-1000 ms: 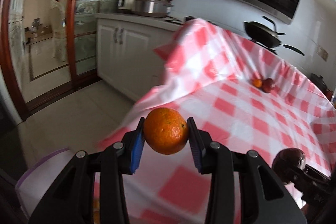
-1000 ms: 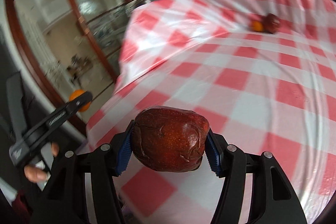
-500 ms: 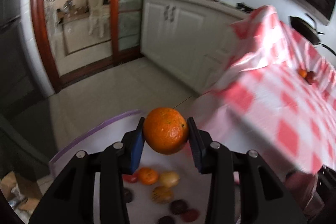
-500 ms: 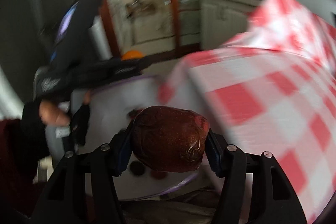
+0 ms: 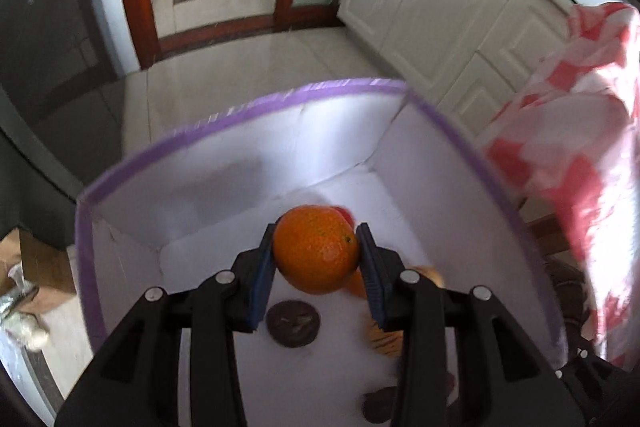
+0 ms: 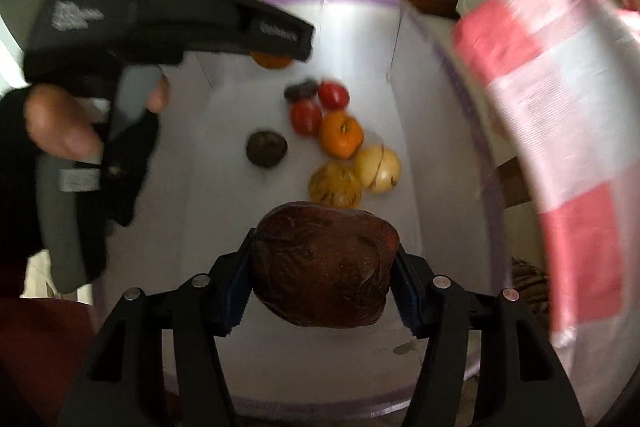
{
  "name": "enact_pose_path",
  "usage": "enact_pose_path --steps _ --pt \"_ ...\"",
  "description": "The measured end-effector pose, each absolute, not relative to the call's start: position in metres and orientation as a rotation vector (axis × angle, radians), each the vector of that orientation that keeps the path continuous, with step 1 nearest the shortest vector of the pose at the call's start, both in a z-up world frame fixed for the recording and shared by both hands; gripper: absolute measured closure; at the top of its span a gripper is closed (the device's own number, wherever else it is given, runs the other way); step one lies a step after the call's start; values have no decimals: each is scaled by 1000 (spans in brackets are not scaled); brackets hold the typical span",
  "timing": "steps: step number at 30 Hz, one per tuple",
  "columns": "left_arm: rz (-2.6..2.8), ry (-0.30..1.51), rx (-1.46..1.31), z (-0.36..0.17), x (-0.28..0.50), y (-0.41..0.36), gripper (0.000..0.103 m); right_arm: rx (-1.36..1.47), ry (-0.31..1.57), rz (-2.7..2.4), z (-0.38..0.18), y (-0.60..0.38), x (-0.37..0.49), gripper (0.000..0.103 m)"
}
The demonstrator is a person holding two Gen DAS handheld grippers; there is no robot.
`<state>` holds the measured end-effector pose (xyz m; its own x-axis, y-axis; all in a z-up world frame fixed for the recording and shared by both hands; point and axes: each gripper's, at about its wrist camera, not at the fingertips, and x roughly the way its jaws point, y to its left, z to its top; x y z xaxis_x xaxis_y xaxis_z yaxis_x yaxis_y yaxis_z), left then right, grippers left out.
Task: Organize fruits
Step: 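Carry the red apple and the orange in both tools over the white box, then open both tools to drop the apple and orange into the box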
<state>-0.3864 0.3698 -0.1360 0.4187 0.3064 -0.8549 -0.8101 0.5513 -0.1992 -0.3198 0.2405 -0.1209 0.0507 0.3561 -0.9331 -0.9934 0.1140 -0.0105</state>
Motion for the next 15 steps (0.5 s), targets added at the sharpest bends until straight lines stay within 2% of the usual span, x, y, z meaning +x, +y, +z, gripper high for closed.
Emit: enact_pose_path --steps 9,15 --pt "815 934 -627 -151 -374 366 63 -1025 1054 1130 -162 246 -314 44" --pt "815 966 -643 -156 -367 369 63 -1044 1080 1113 -167 241 -311 44"
